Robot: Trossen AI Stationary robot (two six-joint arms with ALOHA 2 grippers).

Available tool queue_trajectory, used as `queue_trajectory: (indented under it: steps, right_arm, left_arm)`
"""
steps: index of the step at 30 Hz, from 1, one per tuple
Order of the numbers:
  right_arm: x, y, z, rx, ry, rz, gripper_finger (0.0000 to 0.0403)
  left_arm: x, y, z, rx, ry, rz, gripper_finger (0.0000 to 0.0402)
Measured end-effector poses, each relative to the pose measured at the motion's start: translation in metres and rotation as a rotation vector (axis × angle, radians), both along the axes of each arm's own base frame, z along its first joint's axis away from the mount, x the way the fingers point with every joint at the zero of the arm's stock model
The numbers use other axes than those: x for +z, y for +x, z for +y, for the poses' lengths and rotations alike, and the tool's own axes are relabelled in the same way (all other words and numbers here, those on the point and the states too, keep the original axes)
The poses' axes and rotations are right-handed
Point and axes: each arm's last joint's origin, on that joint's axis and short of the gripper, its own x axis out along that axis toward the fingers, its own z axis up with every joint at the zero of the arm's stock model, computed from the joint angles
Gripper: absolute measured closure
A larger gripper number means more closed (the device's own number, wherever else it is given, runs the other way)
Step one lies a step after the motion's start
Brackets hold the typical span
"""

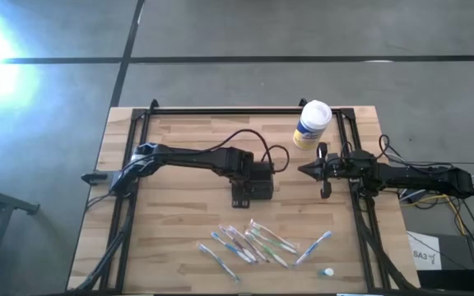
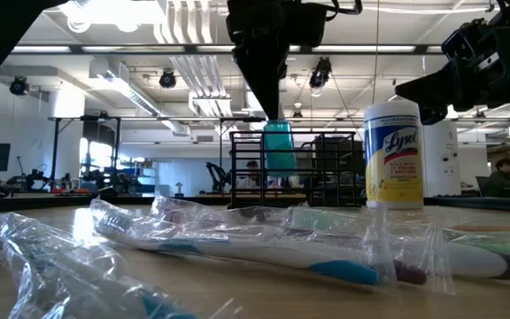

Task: Pick & Place toothbrushing station
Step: Put the top blue mouthwash into the black mesh organizer

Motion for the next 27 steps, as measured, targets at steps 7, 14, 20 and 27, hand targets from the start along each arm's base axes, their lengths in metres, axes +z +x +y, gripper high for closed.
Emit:
queue_trajectory:
  steps: [7, 14, 20, 27]
  right_arm:
    - [0.0, 0.0, 0.0, 0.001, -0.018, 0.001, 0.0394]
    - [0.0, 0.0, 0.0, 0.001, -0.017, 0.001, 0.0394]
    - [0.0, 0.0, 0.0, 0.0, -0.018, 0.001, 0.0394]
    - [0.0, 0.0, 0.0, 0.0, -0.018, 0.0, 0.0394]
  left_arm:
    - [0.0, 0.004, -0.002, -0.051, 0.012, -0.038, 0.0307]
    - [-0.004, 0.006, -0.002, -0.064, 0.016, -0.028, 0.0307]
    - [-0.012, 0.009, -0.002, -0.059, 0.014, -0.007, 0.0307]
    - [-0.018, 0.012, -0.002, -0.058, 0.009, 0.005, 0.0307]
